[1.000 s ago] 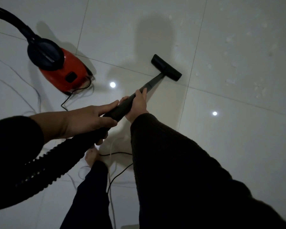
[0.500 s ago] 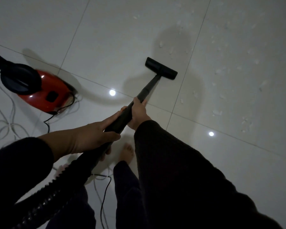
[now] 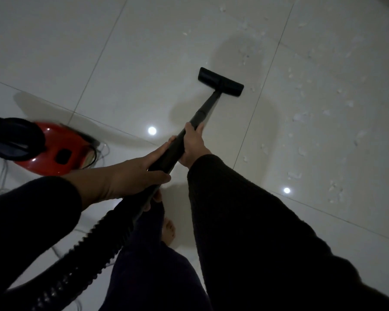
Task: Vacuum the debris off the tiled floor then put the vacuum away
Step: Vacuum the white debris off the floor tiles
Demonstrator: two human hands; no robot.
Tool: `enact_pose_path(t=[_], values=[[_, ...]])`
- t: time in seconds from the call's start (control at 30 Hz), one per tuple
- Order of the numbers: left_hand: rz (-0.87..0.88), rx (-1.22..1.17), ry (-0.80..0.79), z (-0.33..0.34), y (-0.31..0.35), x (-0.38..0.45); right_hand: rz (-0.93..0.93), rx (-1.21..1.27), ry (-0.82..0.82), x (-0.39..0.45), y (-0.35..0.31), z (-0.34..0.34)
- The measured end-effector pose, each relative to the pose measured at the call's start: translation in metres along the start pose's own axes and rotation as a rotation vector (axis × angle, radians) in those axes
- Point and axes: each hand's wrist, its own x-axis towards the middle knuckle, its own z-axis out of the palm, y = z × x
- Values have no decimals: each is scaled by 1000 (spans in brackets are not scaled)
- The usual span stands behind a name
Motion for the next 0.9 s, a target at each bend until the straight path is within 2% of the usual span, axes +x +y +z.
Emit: enact_pose_path(t=[0.23, 0.57, 0.9], values=[[77, 118, -13, -44, 40, 47, -51, 18, 0, 44, -52, 30], [121, 107, -59, -94, 87, 91, -111, -5, 26, 86, -114, 59], [77, 120, 42, -104, 159, 137, -75, -70, -20, 114, -205, 68]])
